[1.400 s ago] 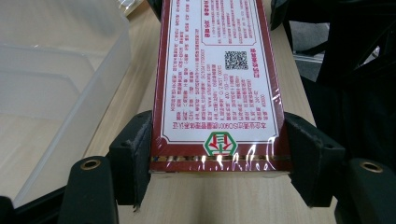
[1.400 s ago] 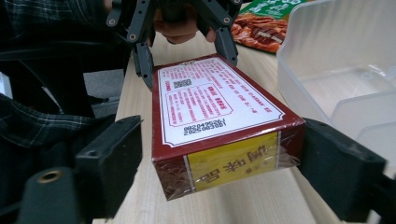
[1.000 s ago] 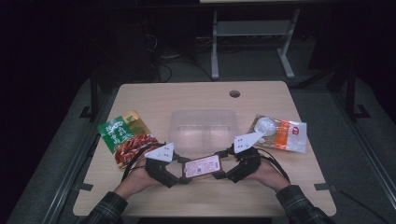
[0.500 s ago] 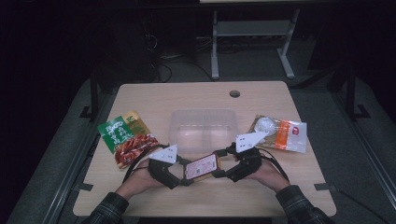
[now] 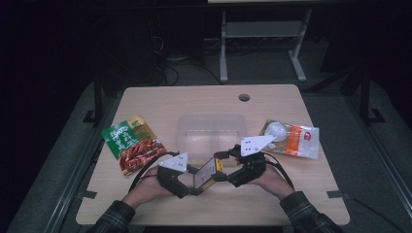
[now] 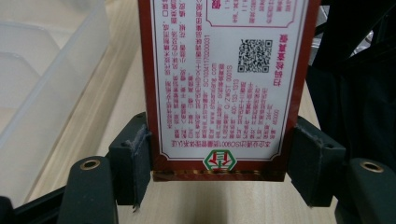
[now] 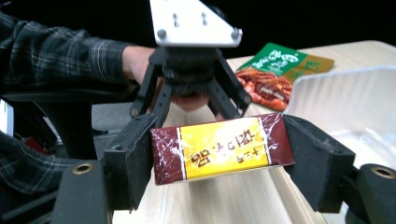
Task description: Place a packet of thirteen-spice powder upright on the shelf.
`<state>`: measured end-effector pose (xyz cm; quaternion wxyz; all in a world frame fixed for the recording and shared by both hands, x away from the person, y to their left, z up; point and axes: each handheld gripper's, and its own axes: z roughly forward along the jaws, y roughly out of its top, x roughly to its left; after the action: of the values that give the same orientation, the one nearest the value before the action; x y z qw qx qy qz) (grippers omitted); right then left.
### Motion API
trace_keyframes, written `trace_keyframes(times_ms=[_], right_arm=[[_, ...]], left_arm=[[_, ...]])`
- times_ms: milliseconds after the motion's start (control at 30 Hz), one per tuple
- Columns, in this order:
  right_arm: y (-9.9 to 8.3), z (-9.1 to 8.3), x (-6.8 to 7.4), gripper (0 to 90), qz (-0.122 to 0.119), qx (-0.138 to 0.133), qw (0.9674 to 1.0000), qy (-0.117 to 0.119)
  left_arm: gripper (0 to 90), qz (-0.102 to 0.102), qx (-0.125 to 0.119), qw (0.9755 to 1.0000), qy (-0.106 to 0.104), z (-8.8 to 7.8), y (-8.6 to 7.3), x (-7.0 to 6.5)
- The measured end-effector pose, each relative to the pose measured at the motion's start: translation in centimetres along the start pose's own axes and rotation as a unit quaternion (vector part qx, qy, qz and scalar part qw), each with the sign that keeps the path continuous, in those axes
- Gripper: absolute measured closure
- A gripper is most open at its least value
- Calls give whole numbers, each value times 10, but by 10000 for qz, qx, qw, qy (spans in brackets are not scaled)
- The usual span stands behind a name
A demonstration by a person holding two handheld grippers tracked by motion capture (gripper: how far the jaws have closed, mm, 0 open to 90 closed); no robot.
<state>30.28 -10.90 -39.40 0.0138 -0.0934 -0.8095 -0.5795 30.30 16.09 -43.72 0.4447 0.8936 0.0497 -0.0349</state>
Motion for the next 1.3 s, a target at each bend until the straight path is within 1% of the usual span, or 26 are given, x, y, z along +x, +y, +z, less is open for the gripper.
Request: trace_keyframes(times_ms=[33, 67, 167, 267, 433, 500, 533, 567, 633, 733, 867, 933, 1000, 1133, 1233, 1300], right_arm=[[1, 1, 0, 283, -18, -30, 10000, 18], [2, 2, 2, 284, 24, -45, 10000, 20], [6, 6, 3, 285, -71, -109, 9999, 25], [9, 9, 4, 285, -85, -170, 9998, 32], [13, 12, 5, 285, -98, -279, 9995, 67], [14, 13, 5, 263, -88, -312, 9994, 124], [14, 15, 5, 240, -54, -268, 9995, 160], [13, 16, 6, 230, -55, -214, 9996, 172], [13, 19, 7, 230, -74, -142, 9997, 201], [14, 20, 8, 228, -122, -210, 9994, 236], [13, 15, 7, 222, -65, -245, 9994, 242], [13, 14, 6, 228, -93, -267, 9993, 237], [13, 14, 6, 240, -68, -294, 9992, 260], [13, 14, 6, 291, -61, -328, 9991, 243], [13, 14, 6, 298, -96, -309, 9992, 235], [13, 15, 8, 301, -97, -252, 9994, 236]], left_arm=[[317, 37, 32, 10000, -8, 0, 0, 0], [316, 26, 34, 10000, -21, 1, 0, 0], [317, 13, 8, 10000, -28, 2, 0, 0], [317, 26, -13, 10000, -67, 2, 1, 0], [318, -71, -228, 9996, -161, 4, 0, -2], [318, -42, -295, 9994, -197, 3, 1, -2], [318, -5, -325, 9993, -202, 3, 2, -2], [318, -9, -323, 9992, -217, 3, 2, -3], [318, 13, -319, 9992, -242, 5, 2, -4], [318, 5, -336, 9990, -281, 5, 2, -5], [318, -9, -455, 9986, -256, 0, 2, -3], [318, -33, -506, 9984, -236, -1, 2, -3], [318, -42, -522, 9983, -247, -2, 2, -3], [317, -24, -540, 9982, -257, 0, 2, -4], [316, 6, -498, 9984, -262, 2, 2, -4], [312, 9, -452, 9987, -223, 3, 1, -4]])
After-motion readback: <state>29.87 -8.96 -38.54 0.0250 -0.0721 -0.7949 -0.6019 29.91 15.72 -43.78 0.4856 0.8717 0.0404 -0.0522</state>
